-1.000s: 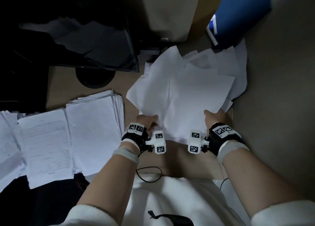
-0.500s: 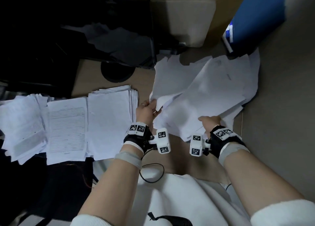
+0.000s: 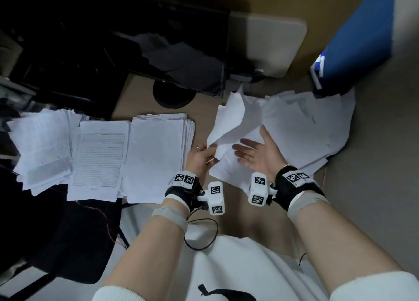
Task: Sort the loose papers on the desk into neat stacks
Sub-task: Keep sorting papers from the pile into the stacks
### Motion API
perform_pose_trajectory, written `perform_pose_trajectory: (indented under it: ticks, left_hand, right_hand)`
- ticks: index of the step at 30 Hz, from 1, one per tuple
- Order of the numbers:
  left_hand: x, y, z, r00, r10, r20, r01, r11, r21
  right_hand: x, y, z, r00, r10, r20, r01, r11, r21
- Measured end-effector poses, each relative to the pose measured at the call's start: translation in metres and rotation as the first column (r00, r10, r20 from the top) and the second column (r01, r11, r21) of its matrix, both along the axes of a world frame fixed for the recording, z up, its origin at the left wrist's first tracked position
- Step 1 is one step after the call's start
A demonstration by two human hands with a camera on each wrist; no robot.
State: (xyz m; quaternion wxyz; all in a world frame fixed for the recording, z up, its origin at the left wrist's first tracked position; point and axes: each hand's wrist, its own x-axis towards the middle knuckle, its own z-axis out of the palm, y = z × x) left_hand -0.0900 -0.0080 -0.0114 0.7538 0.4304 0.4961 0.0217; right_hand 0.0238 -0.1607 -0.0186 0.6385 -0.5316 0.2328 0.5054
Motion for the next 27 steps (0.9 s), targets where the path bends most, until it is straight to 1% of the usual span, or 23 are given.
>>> perform_pose_trajectory:
  ticks: [1, 2, 4, 6, 8, 10, 11, 14, 16, 17, 19, 21, 22, 23, 25, 26, 27]
  left_hand:
    - [-0.004, 0.0, -0.003, 1.0, -0.023, -0.007, 0.022, 1.0, -0.013]
    - [-0.009, 0.0, -0.006, 0.998, -0.059, -0.013, 0.059, 0.998, -0.018]
    - [-0.019, 0.003, -0.005, 0.988, -0.149, -0.037, 0.149, 0.989, -0.006]
    - [-0.028, 0.009, -0.008, 0.971, -0.222, -0.09, 0.224, 0.975, 0.01]
    - [-0.031, 0.015, -0.015, 0.953, -0.271, -0.137, 0.275, 0.961, 0.011]
    - [-0.024, 0.018, -0.024, 0.939, -0.301, -0.166, 0.311, 0.95, 0.04]
    - [-0.018, 0.017, -0.028, 0.937, -0.298, -0.183, 0.316, 0.945, 0.082]
    - [0.009, 0.013, -0.036, 0.928, -0.293, -0.228, 0.337, 0.922, 0.189]
    - [0.028, 0.01, -0.042, 0.89, -0.355, -0.288, 0.424, 0.875, 0.233]
    - [0.038, 0.008, -0.043, 0.872, -0.383, -0.304, 0.463, 0.848, 0.259]
    - [0.059, 0.005, -0.048, 0.832, -0.445, -0.331, 0.544, 0.771, 0.332]
    - [0.081, 0.001, -0.059, 0.759, -0.53, -0.378, 0.649, 0.655, 0.386]
    - [0.09, 0.0, -0.066, 0.718, -0.565, -0.406, 0.695, 0.611, 0.379]
    - [0.099, 0.0, -0.072, 0.678, -0.595, -0.432, 0.733, 0.588, 0.341]
    - [0.116, 0.002, -0.083, 0.615, -0.638, -0.463, 0.777, 0.59, 0.22]
    - [0.122, 0.002, -0.088, 0.585, -0.651, -0.484, 0.792, 0.587, 0.169]
    - [0.126, 0.001, -0.091, 0.544, -0.662, -0.516, 0.815, 0.564, 0.135]
  right_hand:
    - [0.002, 0.011, 0.007, 1.0, 0.016, -0.001, -0.016, 0.999, 0.046]
    - [0.004, 0.021, 0.013, 0.998, 0.053, 0.039, -0.054, 0.998, 0.03]
    - [0.005, 0.038, 0.016, 0.984, 0.131, 0.119, -0.123, 0.99, -0.071]
    - [0.008, 0.048, 0.01, 0.974, 0.142, 0.177, -0.103, 0.972, -0.212]
    - [0.011, 0.047, -0.002, 0.975, 0.101, 0.199, -0.03, 0.944, -0.329]
    - [0.009, 0.036, -0.014, 0.981, 0.097, 0.169, -0.009, 0.889, -0.458]
    - [0.008, 0.025, -0.023, 0.982, 0.104, 0.156, -0.006, 0.85, -0.527]
    - [0.005, -0.018, -0.049, 0.99, 0.104, 0.094, -0.008, 0.708, -0.706]
    - [0.004, -0.042, -0.057, 0.992, 0.128, 0.012, -0.07, 0.619, -0.782]
    - [0.005, -0.05, -0.063, 0.989, 0.145, 0.002, -0.087, 0.603, -0.793]
    - [0.007, -0.06, -0.063, 0.987, 0.16, -0.004, -0.104, 0.62, -0.777]
    - [0.012, -0.067, -0.065, 0.993, 0.11, -0.036, -0.095, 0.596, -0.798]
    - [0.014, -0.068, -0.066, 0.997, 0.068, -0.032, -0.066, 0.599, -0.798]
    - [0.017, -0.069, -0.068, 1.0, 0.018, -0.022, -0.028, 0.613, -0.79]
    - [0.025, -0.066, -0.069, 0.993, -0.115, -0.005, 0.071, 0.644, -0.762]
    - [0.029, -0.065, -0.071, 0.988, -0.157, -0.003, 0.101, 0.652, -0.751]
    - [0.031, -0.064, -0.072, 0.984, -0.178, 0.005, 0.123, 0.657, -0.744]
